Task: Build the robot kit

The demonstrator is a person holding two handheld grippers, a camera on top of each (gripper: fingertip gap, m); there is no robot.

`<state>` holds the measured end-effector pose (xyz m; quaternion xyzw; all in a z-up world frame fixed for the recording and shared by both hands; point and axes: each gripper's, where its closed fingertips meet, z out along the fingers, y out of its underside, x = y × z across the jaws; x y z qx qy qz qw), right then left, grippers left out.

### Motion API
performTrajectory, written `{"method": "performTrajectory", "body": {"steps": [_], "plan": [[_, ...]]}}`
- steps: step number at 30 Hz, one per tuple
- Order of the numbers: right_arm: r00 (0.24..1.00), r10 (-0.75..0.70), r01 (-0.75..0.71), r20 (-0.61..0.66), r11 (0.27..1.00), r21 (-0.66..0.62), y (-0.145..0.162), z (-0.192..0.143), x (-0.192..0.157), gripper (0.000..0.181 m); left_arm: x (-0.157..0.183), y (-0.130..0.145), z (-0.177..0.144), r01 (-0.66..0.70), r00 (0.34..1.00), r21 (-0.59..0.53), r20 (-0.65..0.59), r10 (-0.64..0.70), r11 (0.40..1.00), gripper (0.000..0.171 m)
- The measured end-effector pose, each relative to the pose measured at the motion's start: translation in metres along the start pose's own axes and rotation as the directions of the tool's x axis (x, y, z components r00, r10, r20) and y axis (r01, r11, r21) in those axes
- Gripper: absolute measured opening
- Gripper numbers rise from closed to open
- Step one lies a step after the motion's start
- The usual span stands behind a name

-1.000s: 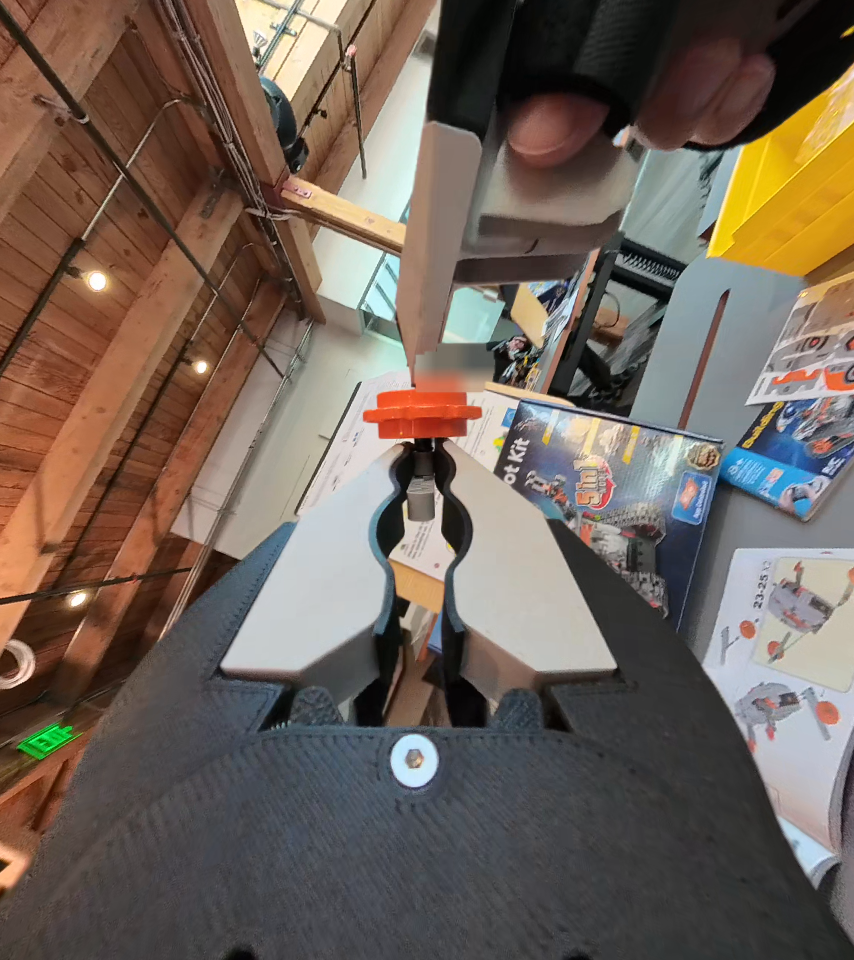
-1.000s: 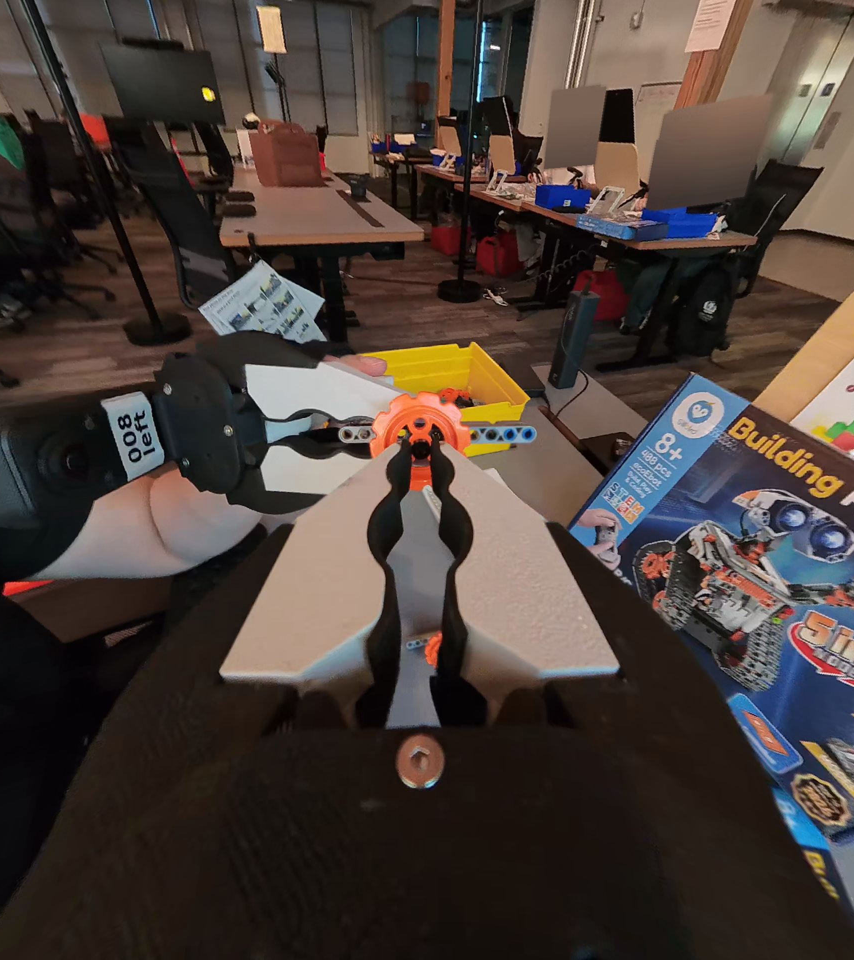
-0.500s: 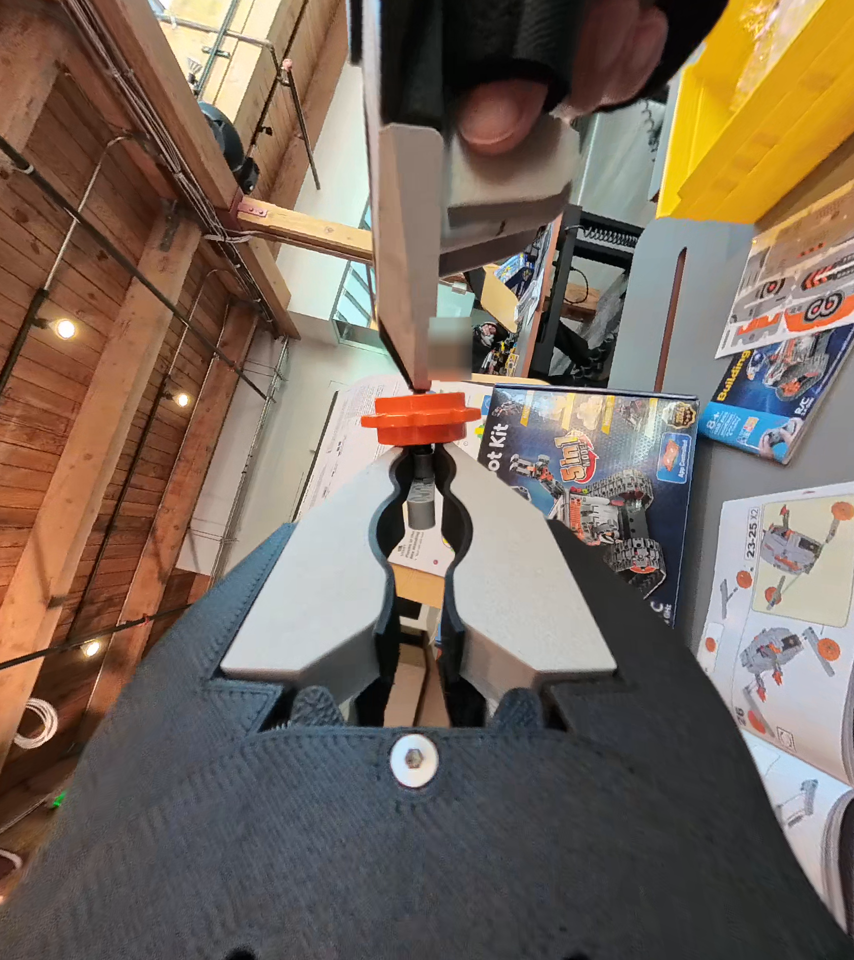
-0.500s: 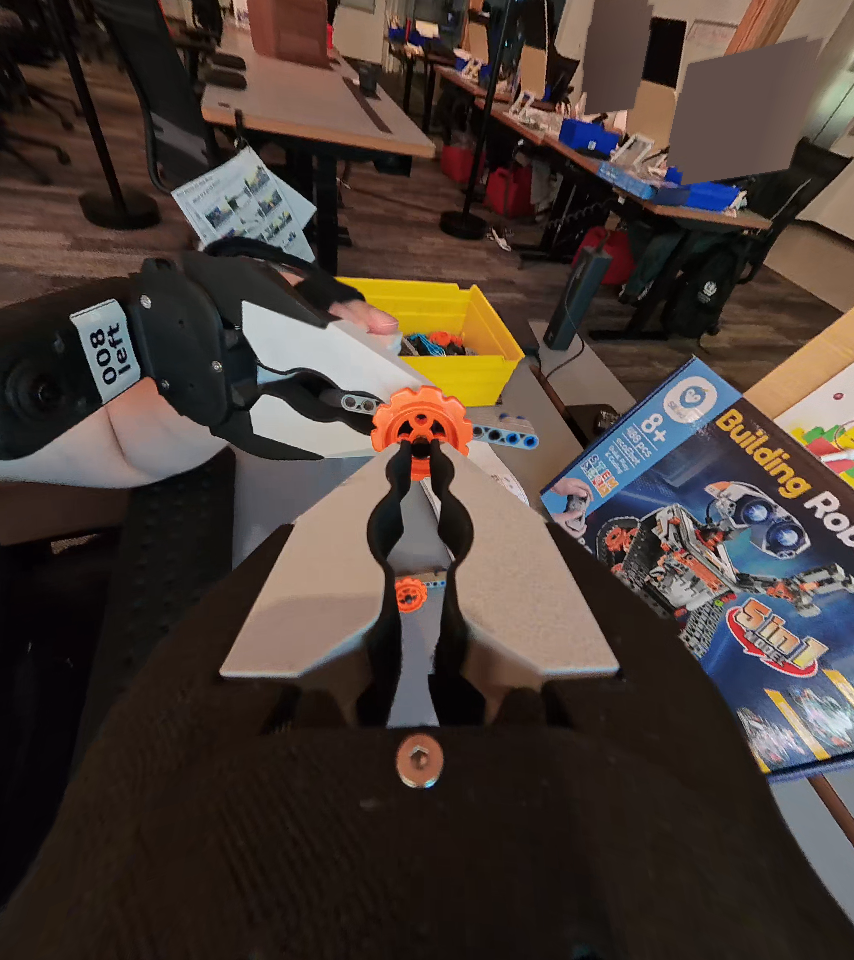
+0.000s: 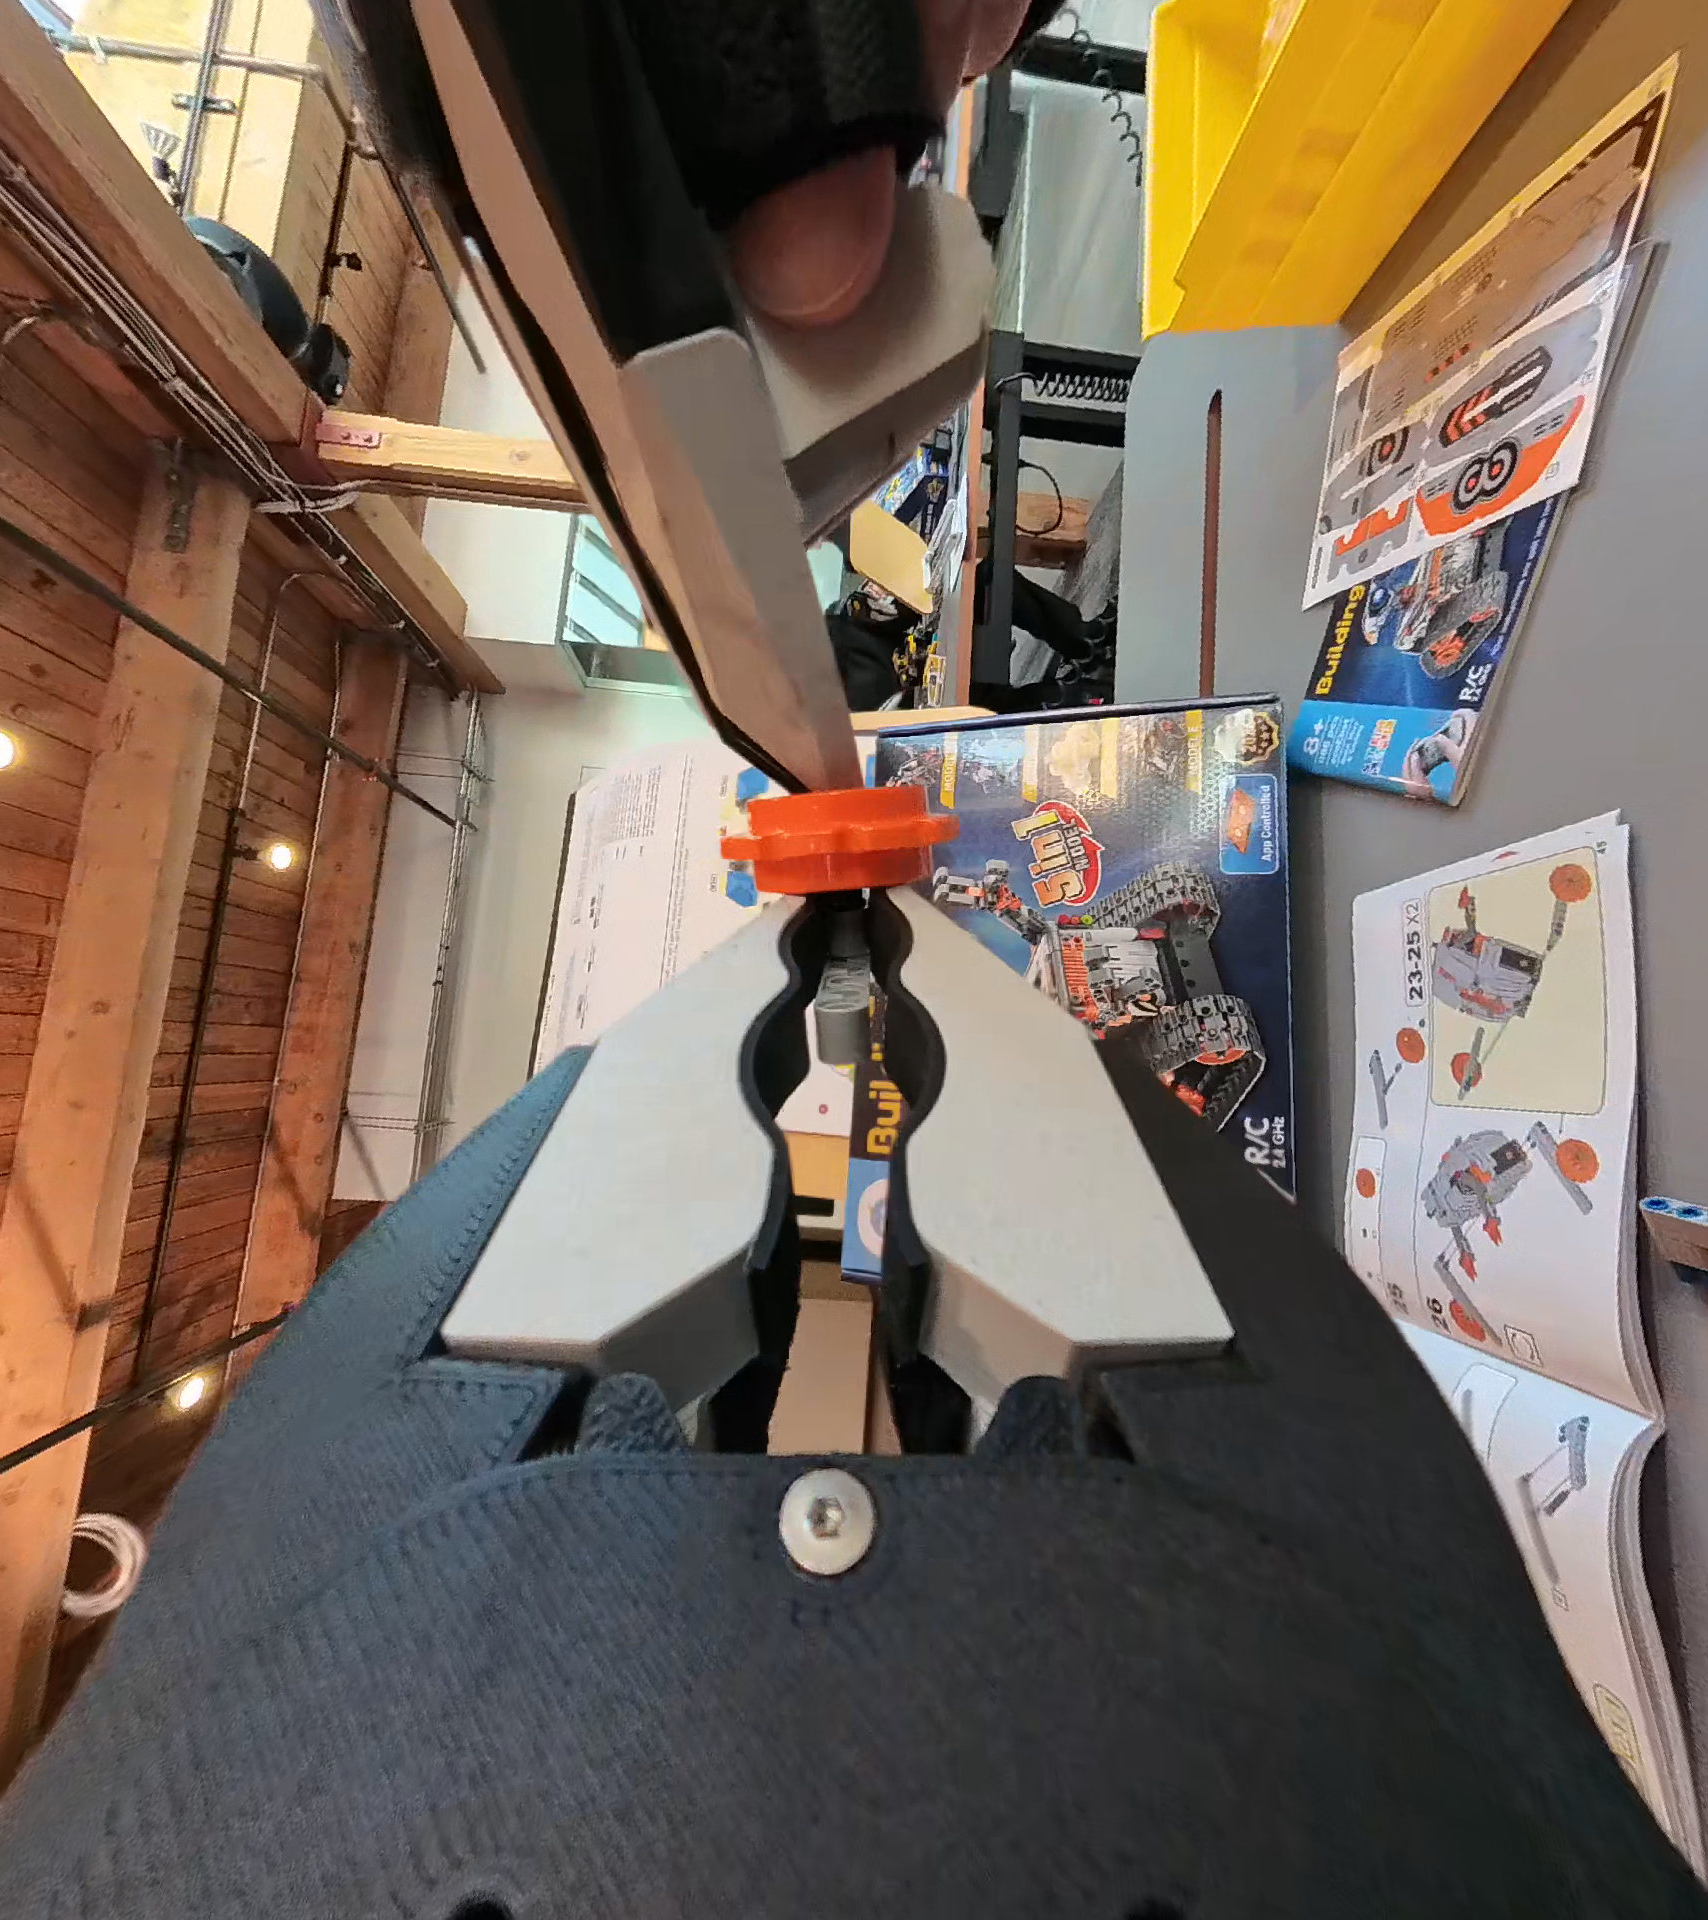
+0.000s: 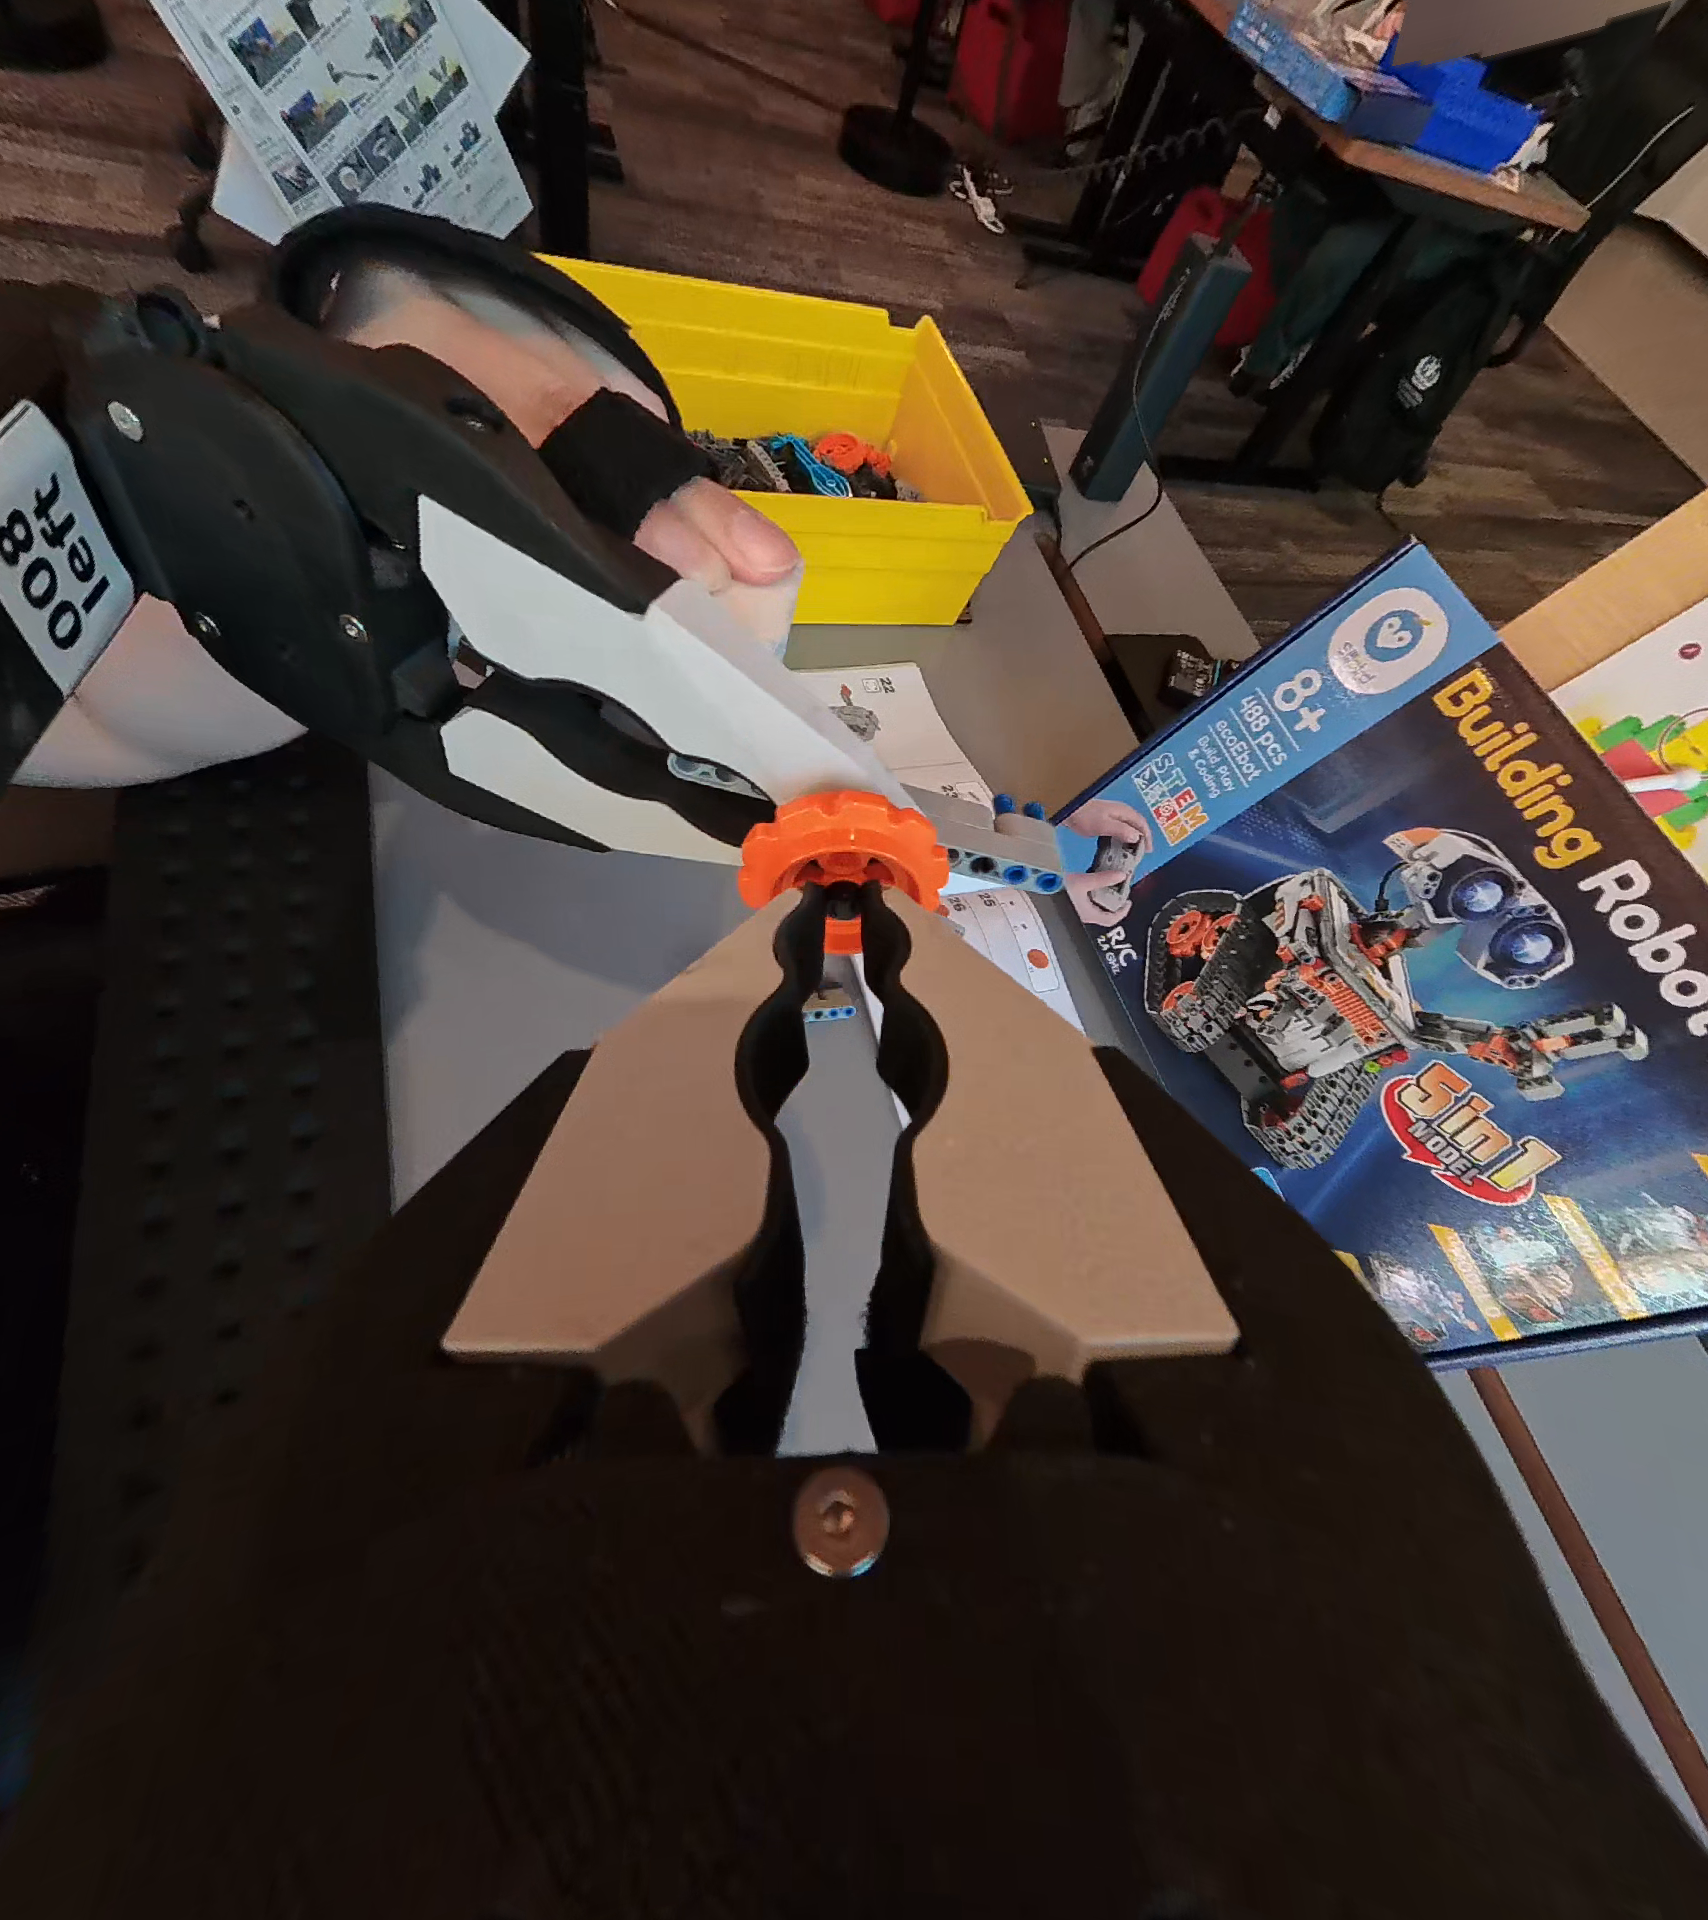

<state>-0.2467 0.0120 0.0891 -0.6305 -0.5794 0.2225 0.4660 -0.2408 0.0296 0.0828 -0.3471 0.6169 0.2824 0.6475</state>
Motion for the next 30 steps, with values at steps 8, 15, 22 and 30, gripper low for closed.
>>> {"method": "performTrajectory", "body": {"steps": [8, 15, 22, 30], "plan": [[0.997, -0.012, 0.001, 0.073, 0.987, 0.159, -0.023, -0.013, -0.006, 0.008, -0.016, -0.009, -0.009, 0.213, 0.977, 0.151, -0.02, -0.212, 0.965, 0.005], [0.975, -0.224, 0.213, -0.001, 0.927, 0.308, -0.044, -0.043, -0.017, 0.012, -0.03, -0.016, -0.02, 0.431, 0.902, 0.266, -0.11, -0.418, 0.862, 0.005], [0.959, -0.276, 0.282, -0.058, 0.937, 0.207, -0.035, -0.027, -0.016, 0.007, -0.025, -0.017, -0.017, 0.452, 0.892, 0.247, -0.14, -0.43, 0.857, 0.005], [0.956, -0.285, 0.294, -0.075, 0.936, 0.193, -0.034, -0.023, -0.013, 0.002, -0.023, -0.019, -0.017, 0.468, 0.883, 0.241, -0.156, -0.442, 0.85, 0.005]]}}
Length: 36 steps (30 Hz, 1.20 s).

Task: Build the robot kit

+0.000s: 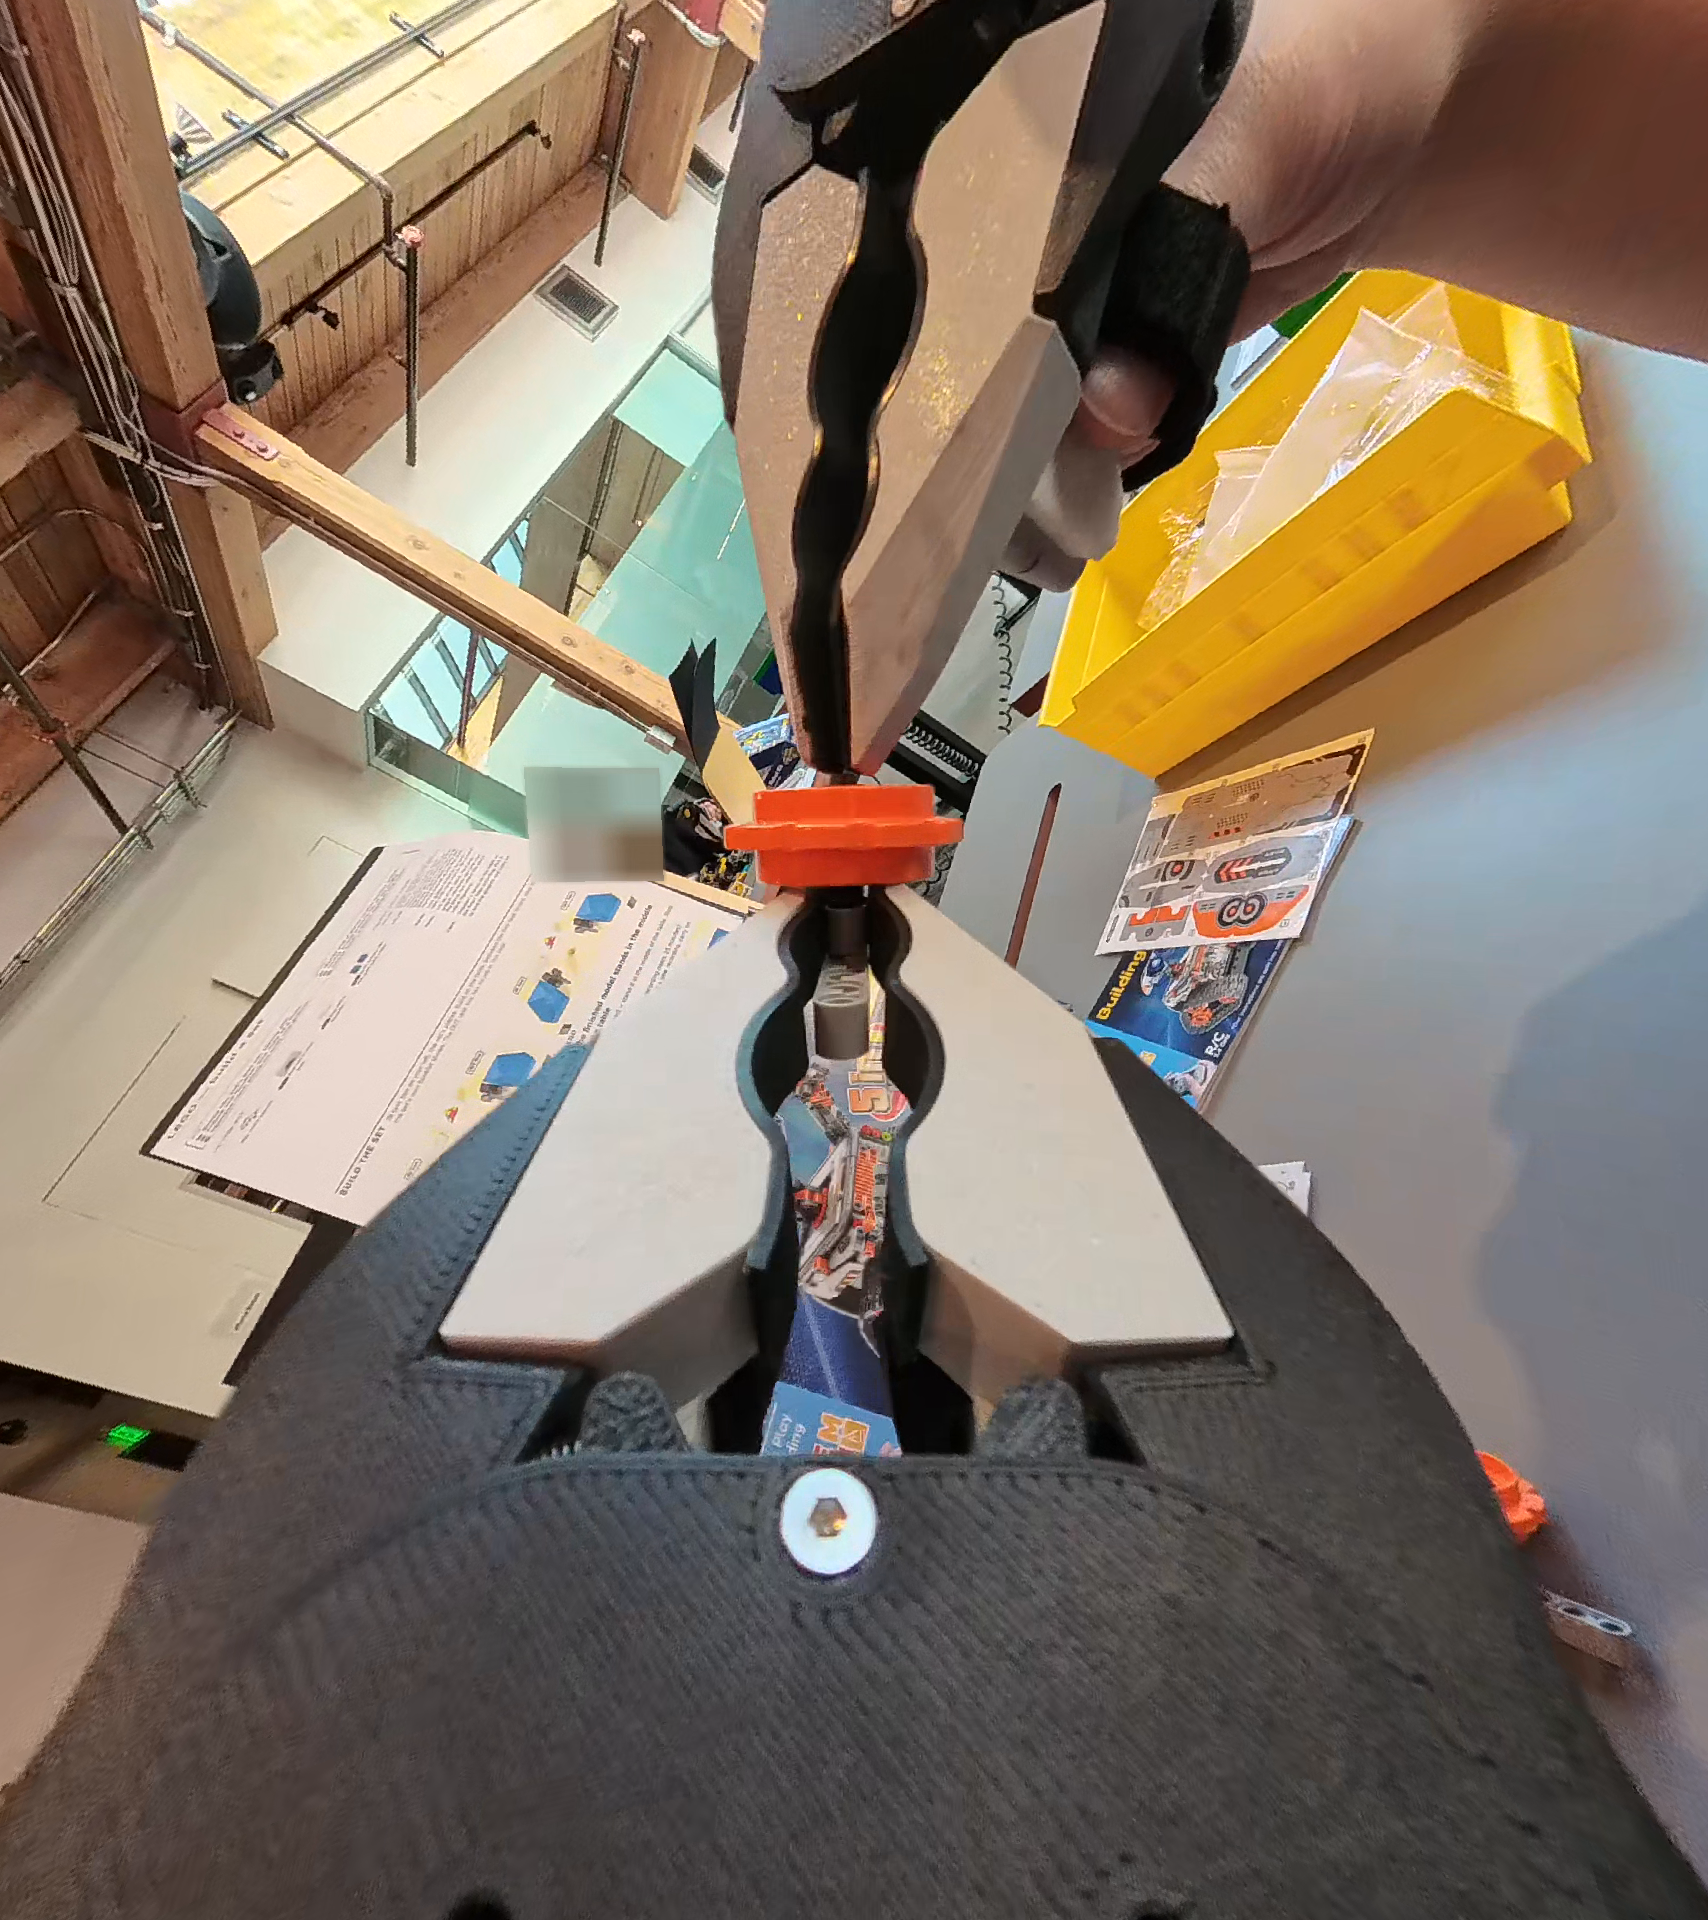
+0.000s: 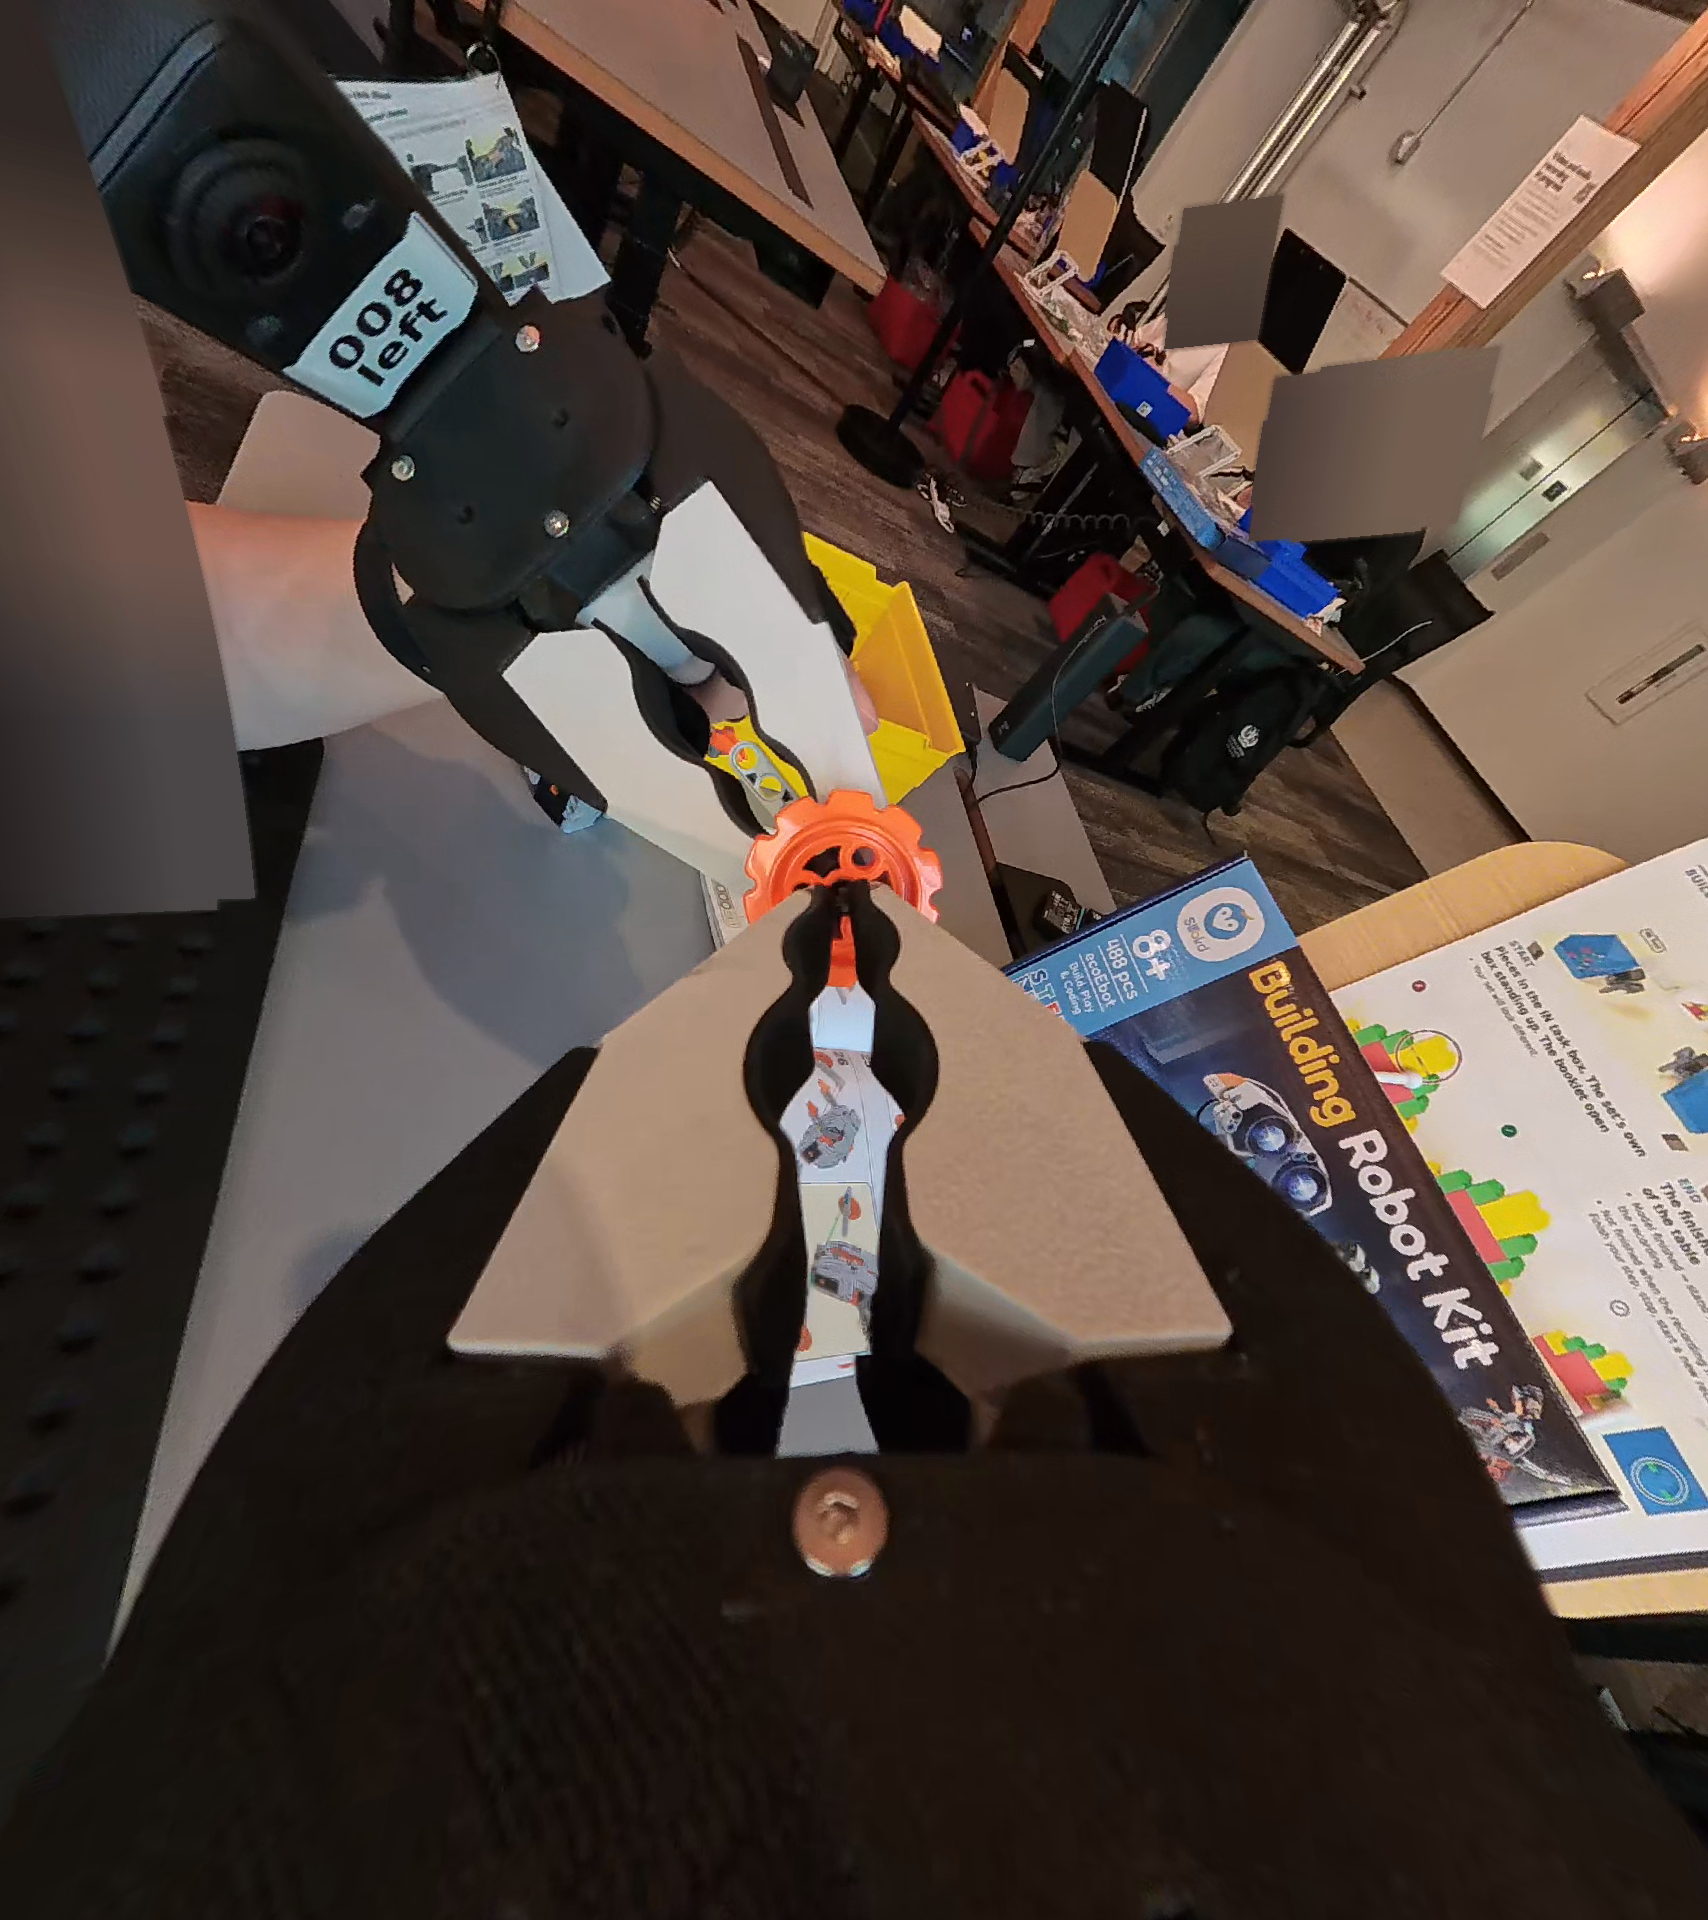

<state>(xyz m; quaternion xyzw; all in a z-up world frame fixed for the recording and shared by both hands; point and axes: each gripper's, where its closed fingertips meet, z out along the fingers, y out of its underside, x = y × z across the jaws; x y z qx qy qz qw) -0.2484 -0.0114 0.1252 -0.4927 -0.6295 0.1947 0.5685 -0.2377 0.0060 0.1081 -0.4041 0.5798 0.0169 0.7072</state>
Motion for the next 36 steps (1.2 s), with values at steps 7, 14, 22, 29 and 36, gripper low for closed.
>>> {"method": "performTrajectory", "body": {"steps": [7, 14, 22, 29, 36], "plan": [[1.0, -0.007, 0.007, -0.006, 1.0, 0.0, -0.0001, 0.0005, 0.0005, 0.004, -0.0011, -0.0013, -0.0015, 0.027, 1.0, 0.0, -0.008, -0.027, 1.0, 0.005], [1.0, 0.002, -0.002, 0.005, 1.0, -0.003, 0.0015, 0.0032, -0.0006, 0.005, -0.0007, 0.0001, -0.0014, 0.031, 0.999, -0.01, -0.014, -0.031, 0.999, 0.005], [0.999, 0.041, -0.041, 0.028, 0.999, -0.001, 0.0021, 0.0022, -0.0022, 0.003, 0.0021, -0.0002, -0.0011, 0.021, 0.999, -0.016, -0.026, -0.022, 1.0, 0.005], [0.992, 0.112, -0.112, 0.066, 0.994, 0.0, 0.0031, 0.0024, -0.0036, 0.003, 0.0035, -0.0003, -0.003, 0.039, 0.998, -0.061, -0.048, -0.042, 0.997, 0.004], [0.986, 0.154, -0.153, 0.063, 0.988, -0.015, 0.0078, 0.0046, -0.0013, 0.003, 0.0056, 0.0038, -0.0004, 0.103, 0.991, -0.079, -0.073, -0.109, 0.992, 0.005]]}}
